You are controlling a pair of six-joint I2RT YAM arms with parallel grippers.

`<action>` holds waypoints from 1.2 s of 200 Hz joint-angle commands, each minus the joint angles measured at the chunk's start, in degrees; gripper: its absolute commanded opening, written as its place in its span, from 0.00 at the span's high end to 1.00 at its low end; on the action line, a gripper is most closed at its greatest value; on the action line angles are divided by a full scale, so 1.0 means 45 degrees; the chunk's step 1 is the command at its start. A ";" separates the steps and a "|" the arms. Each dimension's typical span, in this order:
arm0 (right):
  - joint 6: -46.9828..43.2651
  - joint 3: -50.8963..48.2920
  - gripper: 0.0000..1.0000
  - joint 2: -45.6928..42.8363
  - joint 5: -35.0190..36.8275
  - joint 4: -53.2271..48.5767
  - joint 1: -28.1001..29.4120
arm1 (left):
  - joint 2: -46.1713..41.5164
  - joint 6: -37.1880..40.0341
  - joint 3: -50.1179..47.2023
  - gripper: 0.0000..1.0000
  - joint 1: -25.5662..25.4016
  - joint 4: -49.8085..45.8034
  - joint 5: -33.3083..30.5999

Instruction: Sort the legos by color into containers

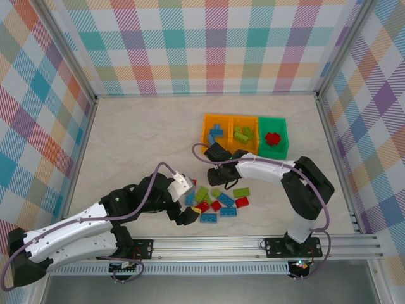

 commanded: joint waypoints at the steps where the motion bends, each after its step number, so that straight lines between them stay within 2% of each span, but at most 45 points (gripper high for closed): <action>1: 0.0129 -0.0154 0.66 -0.2137 0.0884 -0.0044 -0.0860 | 0.0236 0.0652 -0.0177 0.00 -0.0412 0.1296 0.0300; 19: 0.0078 -0.0527 0.67 -0.3396 0.1147 0.0484 -0.2483 | 0.0369 0.0713 -0.0094 0.00 -0.0580 0.2187 0.0079; 42: 0.0450 -0.0536 0.67 -0.4091 0.0183 0.1110 -0.5409 | 0.0447 0.0653 0.0187 0.00 -0.0605 0.2475 -0.0846; 66: 0.0693 0.0249 0.65 -0.3251 -0.0191 0.1274 -0.7501 | 0.0545 0.0256 0.0624 0.00 -0.0612 0.2002 -0.2018; 99: 0.0931 0.1656 0.65 -0.1278 -0.0549 0.1239 -0.9026 | 0.0769 -0.1065 0.1024 0.00 -0.0624 0.0853 -0.3369; 118: 0.0971 0.2332 0.61 -0.0400 -0.0973 0.1224 -0.9356 | 0.0937 -0.1957 0.1092 0.00 -0.0624 0.0434 -0.4570; 138: 0.0758 0.3055 0.47 0.0125 -0.0836 0.0875 -0.9391 | 0.1096 -0.2367 0.1119 0.00 -0.0624 0.0194 -0.5272; 158: 0.0781 0.3435 0.42 0.0074 -0.1146 0.0395 -0.9439 | 0.1480 -0.2903 0.1220 0.00 -0.0624 0.0283 -0.5599; 181: 0.1018 0.2947 0.37 -0.0902 -0.2272 0.0350 -0.9432 | 0.2778 -0.4000 0.2029 0.01 -0.0624 -0.0456 -0.6049; 212: 0.1259 0.1915 0.32 -0.2907 -0.5228 -0.0018 -0.9325 | 0.5019 -0.4741 0.3443 0.05 -0.0726 -0.1299 -0.6343; 227: 0.1286 0.0993 0.27 -0.4082 -0.6792 0.0086 -0.8951 | 0.5888 -0.5421 0.3754 0.09 -0.0812 -0.1039 -0.6139; 240: 0.1069 -0.0051 0.21 -0.5165 -0.7238 0.0198 -0.8315 | 0.6582 -0.5891 0.4029 0.13 -0.0839 -0.1173 -0.5896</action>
